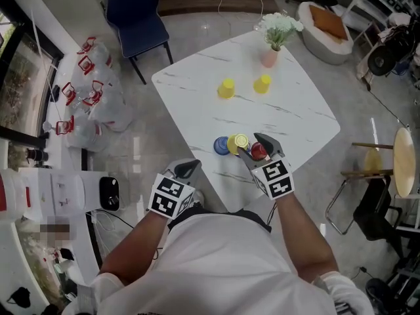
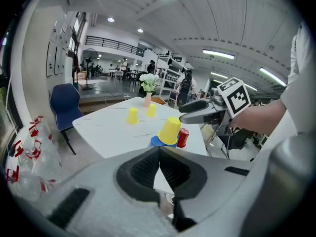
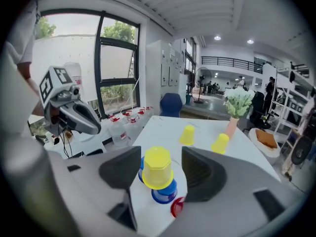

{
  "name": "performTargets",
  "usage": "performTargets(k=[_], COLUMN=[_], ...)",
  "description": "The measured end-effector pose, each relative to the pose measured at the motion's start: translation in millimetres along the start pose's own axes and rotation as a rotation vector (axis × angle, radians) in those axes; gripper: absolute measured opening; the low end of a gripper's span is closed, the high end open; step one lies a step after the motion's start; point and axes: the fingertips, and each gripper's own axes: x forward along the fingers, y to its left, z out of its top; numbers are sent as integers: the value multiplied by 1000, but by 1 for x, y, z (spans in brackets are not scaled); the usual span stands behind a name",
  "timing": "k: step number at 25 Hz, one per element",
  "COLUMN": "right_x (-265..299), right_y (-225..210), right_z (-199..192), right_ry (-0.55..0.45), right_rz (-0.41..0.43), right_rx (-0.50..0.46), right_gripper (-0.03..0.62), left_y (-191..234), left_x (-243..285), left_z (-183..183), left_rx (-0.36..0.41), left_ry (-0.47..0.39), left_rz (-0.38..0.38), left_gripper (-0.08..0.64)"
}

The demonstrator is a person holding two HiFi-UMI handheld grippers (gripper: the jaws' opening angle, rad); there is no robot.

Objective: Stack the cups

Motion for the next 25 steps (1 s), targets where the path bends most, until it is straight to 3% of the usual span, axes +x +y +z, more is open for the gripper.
performTargets(k=[4, 11, 25], right_x=[-18, 2, 119], right_y=[-39, -131, -241], right_z=[16, -8, -18], right_ry=[-91, -31, 115], right_rz=[-35, -123, -162], right_rx=[66, 174, 61], right_gripper=[225, 195, 230], left_y=[1, 1, 6], left_x=[6, 9, 2], left_z=[5, 8, -2], left_rx=[-17, -48, -140], left_ry=[-5, -5, 21], left_rz=[19, 73, 225], left_gripper=[9, 9, 9])
